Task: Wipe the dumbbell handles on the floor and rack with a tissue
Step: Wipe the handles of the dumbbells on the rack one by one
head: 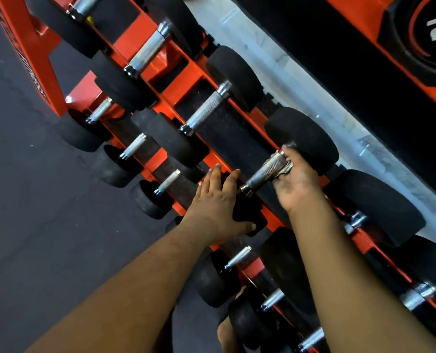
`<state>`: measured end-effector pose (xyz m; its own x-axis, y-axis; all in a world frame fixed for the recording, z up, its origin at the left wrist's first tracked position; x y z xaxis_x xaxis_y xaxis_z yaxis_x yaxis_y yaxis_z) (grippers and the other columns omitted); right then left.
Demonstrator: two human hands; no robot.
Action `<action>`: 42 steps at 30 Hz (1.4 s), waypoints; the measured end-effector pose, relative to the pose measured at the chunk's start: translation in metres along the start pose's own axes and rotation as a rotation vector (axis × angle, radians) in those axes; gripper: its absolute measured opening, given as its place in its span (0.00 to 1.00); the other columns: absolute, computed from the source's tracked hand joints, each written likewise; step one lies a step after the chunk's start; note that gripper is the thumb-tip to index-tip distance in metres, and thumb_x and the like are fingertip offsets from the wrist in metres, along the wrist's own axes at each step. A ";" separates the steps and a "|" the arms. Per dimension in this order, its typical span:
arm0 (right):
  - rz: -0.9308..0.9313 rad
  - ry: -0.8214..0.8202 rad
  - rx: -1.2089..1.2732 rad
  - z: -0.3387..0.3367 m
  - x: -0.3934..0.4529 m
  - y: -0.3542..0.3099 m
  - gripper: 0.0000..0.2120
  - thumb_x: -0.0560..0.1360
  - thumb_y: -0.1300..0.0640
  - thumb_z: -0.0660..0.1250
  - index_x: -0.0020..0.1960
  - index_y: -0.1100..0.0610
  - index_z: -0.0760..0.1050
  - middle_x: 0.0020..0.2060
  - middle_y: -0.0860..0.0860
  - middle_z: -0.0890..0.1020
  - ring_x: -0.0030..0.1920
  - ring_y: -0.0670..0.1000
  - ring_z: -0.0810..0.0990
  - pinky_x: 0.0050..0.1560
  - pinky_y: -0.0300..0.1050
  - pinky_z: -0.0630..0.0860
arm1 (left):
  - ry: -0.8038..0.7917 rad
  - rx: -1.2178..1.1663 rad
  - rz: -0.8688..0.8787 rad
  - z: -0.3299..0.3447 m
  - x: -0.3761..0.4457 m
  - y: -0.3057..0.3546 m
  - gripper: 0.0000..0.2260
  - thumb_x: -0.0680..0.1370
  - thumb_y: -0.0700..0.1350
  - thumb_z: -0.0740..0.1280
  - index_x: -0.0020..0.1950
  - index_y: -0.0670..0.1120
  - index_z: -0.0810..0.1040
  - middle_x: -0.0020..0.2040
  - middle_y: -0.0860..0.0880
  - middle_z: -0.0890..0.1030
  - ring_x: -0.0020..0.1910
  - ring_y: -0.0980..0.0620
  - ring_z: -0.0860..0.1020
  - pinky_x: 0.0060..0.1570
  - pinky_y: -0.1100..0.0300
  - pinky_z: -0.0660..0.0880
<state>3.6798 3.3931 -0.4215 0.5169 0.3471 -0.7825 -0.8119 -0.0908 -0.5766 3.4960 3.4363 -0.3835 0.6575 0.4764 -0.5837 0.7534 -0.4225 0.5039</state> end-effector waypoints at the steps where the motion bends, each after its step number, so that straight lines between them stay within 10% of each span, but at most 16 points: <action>1: -0.018 0.012 0.007 0.006 0.003 -0.001 0.04 0.77 0.58 0.70 0.48 0.57 0.77 0.39 0.52 0.79 0.40 0.51 0.79 0.46 0.45 0.78 | 0.003 -0.003 -0.003 0.000 0.000 0.000 0.54 0.70 0.63 0.75 0.82 0.55 0.40 0.81 0.44 0.34 0.81 0.44 0.35 0.80 0.46 0.42; 8: 0.041 -0.039 -0.034 0.010 0.002 0.006 0.05 0.78 0.57 0.69 0.46 0.58 0.76 0.37 0.52 0.79 0.40 0.51 0.80 0.50 0.47 0.78 | 0.001 -0.002 -0.008 0.000 0.000 -0.001 0.55 0.70 0.64 0.75 0.82 0.56 0.39 0.81 0.44 0.33 0.80 0.44 0.35 0.80 0.44 0.44; 12: -0.043 0.067 -0.151 -0.010 -0.014 0.016 0.14 0.78 0.55 0.70 0.62 0.56 0.77 0.56 0.55 0.84 0.57 0.53 0.83 0.59 0.50 0.78 | 0.004 -0.010 0.000 0.001 -0.001 -0.001 0.55 0.70 0.64 0.75 0.82 0.56 0.39 0.81 0.45 0.33 0.80 0.44 0.35 0.78 0.46 0.42; 16: 0.074 0.025 -0.467 -0.001 -0.028 0.031 0.13 0.77 0.49 0.72 0.56 0.57 0.79 0.48 0.55 0.85 0.46 0.53 0.85 0.42 0.47 0.80 | 0.010 -0.022 -0.003 0.000 -0.001 0.001 0.58 0.69 0.64 0.75 0.81 0.55 0.33 0.81 0.44 0.34 0.80 0.45 0.34 0.78 0.48 0.40; 21: 0.034 0.045 -0.321 0.007 -0.021 0.026 0.11 0.79 0.51 0.70 0.52 0.60 0.81 0.48 0.56 0.85 0.45 0.53 0.84 0.49 0.47 0.82 | 0.022 -0.011 0.002 0.000 -0.002 0.000 0.60 0.69 0.65 0.74 0.80 0.53 0.29 0.81 0.42 0.35 0.81 0.45 0.35 0.80 0.46 0.42; 28: -0.129 0.120 -0.749 -0.037 -0.034 0.060 0.12 0.72 0.41 0.70 0.49 0.48 0.81 0.43 0.51 0.87 0.48 0.55 0.86 0.55 0.62 0.81 | 0.015 -0.009 0.022 0.001 0.001 -0.002 0.59 0.70 0.66 0.73 0.80 0.52 0.29 0.81 0.41 0.34 0.80 0.44 0.34 0.80 0.45 0.41; 34: -0.549 0.083 -1.071 -0.026 -0.068 0.024 0.09 0.81 0.55 0.66 0.57 0.52 0.83 0.51 0.47 0.85 0.52 0.49 0.82 0.50 0.33 0.75 | 0.026 -0.023 0.032 0.001 0.000 -0.002 0.59 0.71 0.65 0.73 0.79 0.51 0.28 0.81 0.41 0.34 0.80 0.44 0.33 0.79 0.45 0.39; 36: -0.811 -0.015 -1.249 -0.007 -0.070 0.007 0.13 0.82 0.57 0.64 0.63 0.53 0.81 0.56 0.44 0.83 0.56 0.43 0.80 0.55 0.26 0.72 | 0.029 -0.019 0.032 0.001 0.000 -0.002 0.60 0.71 0.65 0.74 0.79 0.51 0.28 0.81 0.41 0.33 0.80 0.44 0.33 0.79 0.45 0.39; 42: -1.038 -0.640 -2.402 0.002 -0.032 0.022 0.25 0.78 0.58 0.54 0.74 0.53 0.70 0.71 0.49 0.75 0.76 0.50 0.67 0.78 0.63 0.52 | 0.066 -0.047 0.036 0.004 0.000 -0.004 0.62 0.69 0.64 0.75 0.79 0.50 0.27 0.81 0.44 0.33 0.80 0.47 0.32 0.79 0.47 0.38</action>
<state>3.6446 3.3820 -0.4086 -0.0813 0.8962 -0.4361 0.9967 0.0719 -0.0382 3.4923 3.4348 -0.3881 0.6817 0.5125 -0.5221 0.7280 -0.4045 0.5535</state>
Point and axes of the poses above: each hand's wrist, its own x-axis towards the middle knuckle, its own z-axis out of the palm, y = z × x, the point moved 2 cm from there along x, towards the middle knuckle
